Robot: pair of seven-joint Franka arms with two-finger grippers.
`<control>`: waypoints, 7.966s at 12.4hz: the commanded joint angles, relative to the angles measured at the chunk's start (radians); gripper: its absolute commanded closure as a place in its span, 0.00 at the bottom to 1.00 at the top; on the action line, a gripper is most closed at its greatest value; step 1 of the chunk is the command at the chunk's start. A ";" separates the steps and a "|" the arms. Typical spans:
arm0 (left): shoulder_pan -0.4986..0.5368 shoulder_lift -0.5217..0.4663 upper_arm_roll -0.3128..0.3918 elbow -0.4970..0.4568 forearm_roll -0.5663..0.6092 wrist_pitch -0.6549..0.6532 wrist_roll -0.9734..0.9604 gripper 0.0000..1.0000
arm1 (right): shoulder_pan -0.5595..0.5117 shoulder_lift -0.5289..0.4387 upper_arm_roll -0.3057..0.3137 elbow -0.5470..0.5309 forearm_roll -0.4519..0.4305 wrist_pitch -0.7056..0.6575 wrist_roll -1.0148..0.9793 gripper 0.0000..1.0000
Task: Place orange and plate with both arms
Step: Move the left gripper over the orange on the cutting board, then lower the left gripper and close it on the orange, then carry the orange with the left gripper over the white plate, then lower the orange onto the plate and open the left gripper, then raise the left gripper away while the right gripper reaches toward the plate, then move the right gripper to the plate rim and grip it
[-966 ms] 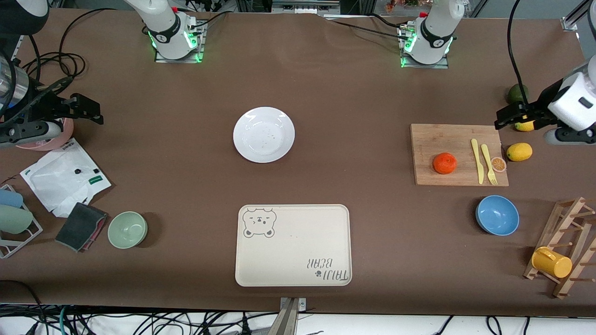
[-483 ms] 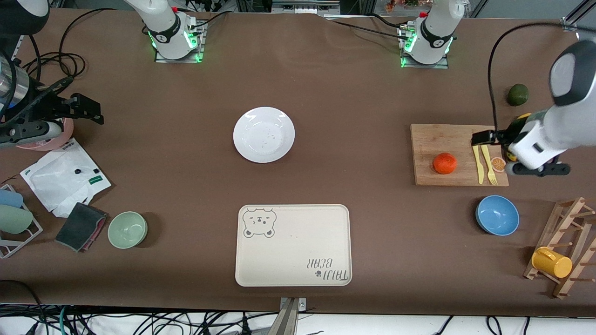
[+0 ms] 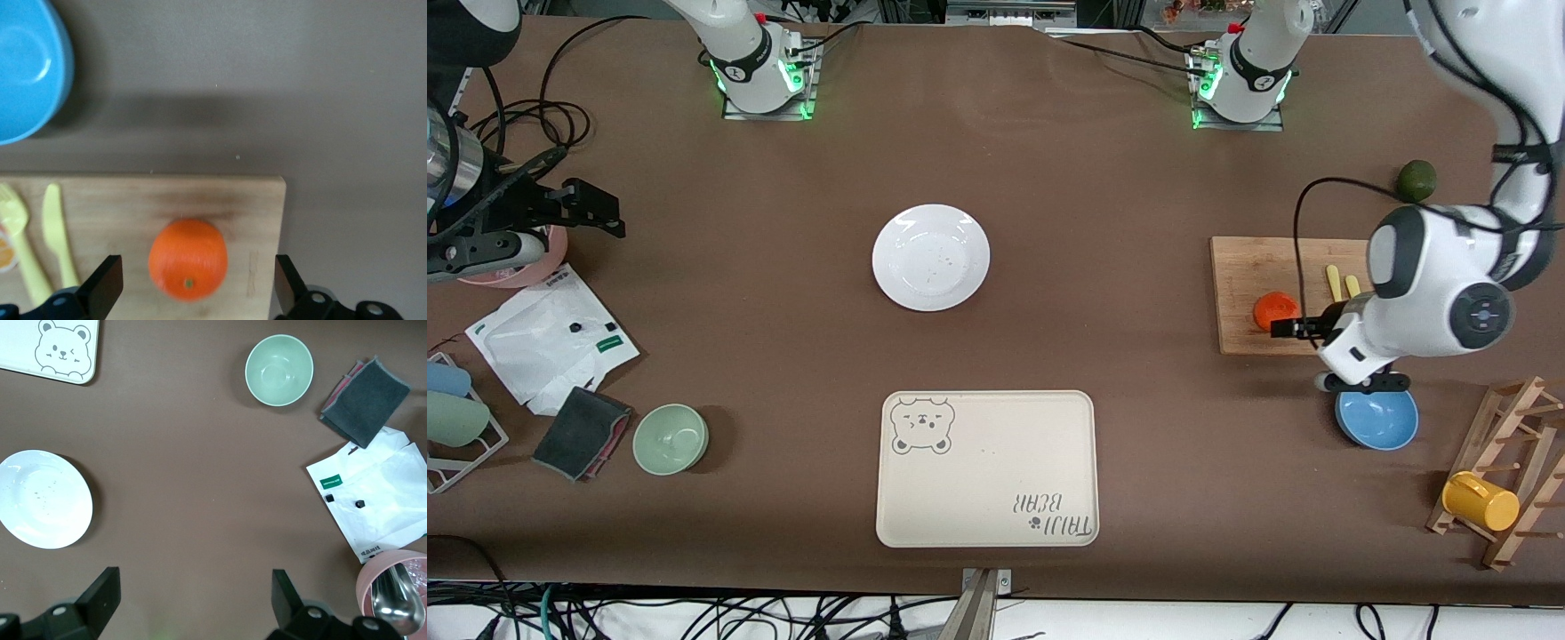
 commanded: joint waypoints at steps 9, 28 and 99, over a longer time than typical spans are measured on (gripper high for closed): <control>0.001 -0.056 0.005 -0.271 0.033 0.198 0.010 0.00 | 0.000 0.006 0.002 0.023 -0.006 -0.014 0.010 0.00; -0.213 0.104 -0.299 0.218 0.024 0.133 -0.818 0.72 | 0.000 0.006 0.000 0.023 -0.006 -0.013 0.010 0.00; 0.096 -0.328 -0.034 0.308 -0.045 -0.382 0.019 0.00 | 0.063 0.382 -0.008 -0.428 1.037 0.368 -0.486 0.00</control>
